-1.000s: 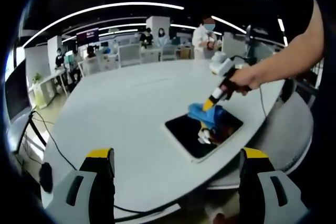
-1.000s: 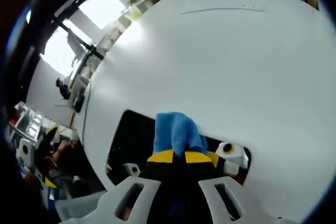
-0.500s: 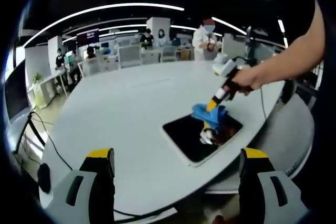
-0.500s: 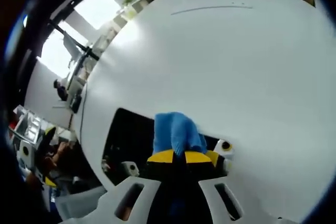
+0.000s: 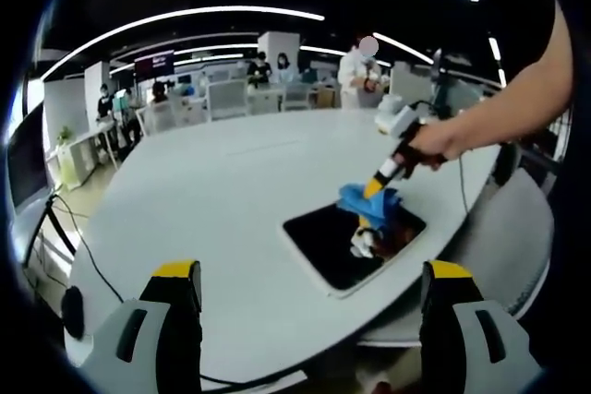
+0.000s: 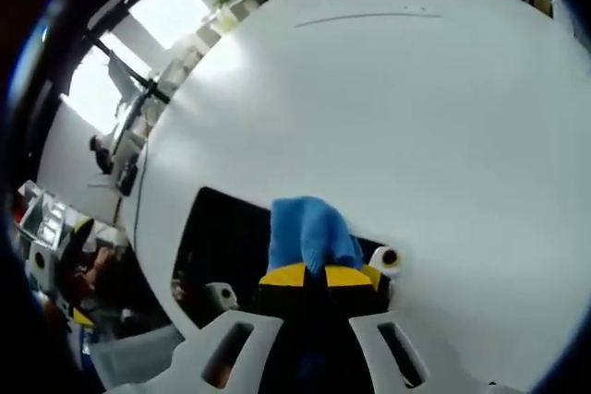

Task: Wipe the mirror surface with the cleaning cloth until all visible marks leave the cleaned area.

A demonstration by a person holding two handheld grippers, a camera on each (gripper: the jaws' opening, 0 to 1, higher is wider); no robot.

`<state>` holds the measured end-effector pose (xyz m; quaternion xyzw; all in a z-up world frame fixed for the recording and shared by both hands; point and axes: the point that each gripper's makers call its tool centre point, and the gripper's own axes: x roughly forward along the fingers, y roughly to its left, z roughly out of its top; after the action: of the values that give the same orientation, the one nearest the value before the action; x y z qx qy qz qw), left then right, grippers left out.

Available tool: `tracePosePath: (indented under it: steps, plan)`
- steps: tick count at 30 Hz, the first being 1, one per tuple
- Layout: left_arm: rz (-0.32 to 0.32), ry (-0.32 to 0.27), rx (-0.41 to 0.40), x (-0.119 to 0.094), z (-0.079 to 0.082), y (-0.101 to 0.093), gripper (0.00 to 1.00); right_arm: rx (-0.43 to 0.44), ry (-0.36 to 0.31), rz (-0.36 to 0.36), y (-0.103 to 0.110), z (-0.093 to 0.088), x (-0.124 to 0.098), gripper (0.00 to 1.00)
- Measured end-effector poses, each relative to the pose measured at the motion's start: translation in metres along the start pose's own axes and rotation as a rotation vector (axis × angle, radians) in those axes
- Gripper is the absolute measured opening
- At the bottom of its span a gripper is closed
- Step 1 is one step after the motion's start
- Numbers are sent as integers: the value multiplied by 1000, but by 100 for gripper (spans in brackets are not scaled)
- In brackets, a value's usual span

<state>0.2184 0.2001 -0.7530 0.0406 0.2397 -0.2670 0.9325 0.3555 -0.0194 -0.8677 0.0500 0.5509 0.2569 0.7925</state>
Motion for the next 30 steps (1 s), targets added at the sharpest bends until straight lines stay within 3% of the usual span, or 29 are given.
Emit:
tracePosePath:
  steps: [7, 22, 30]
  plan:
    - [3, 5, -19, 1, -2, -1, 100, 31, 8, 6, 4, -14, -5, 0]
    - [-33, 25, 18, 1, -10, 27, 100, 125, -24, 27, 12, -39, -12, 0]
    - [-57, -6, 11, 3, -11, 31, 100, 120, -21, 30, 17, -54, -17, 0]
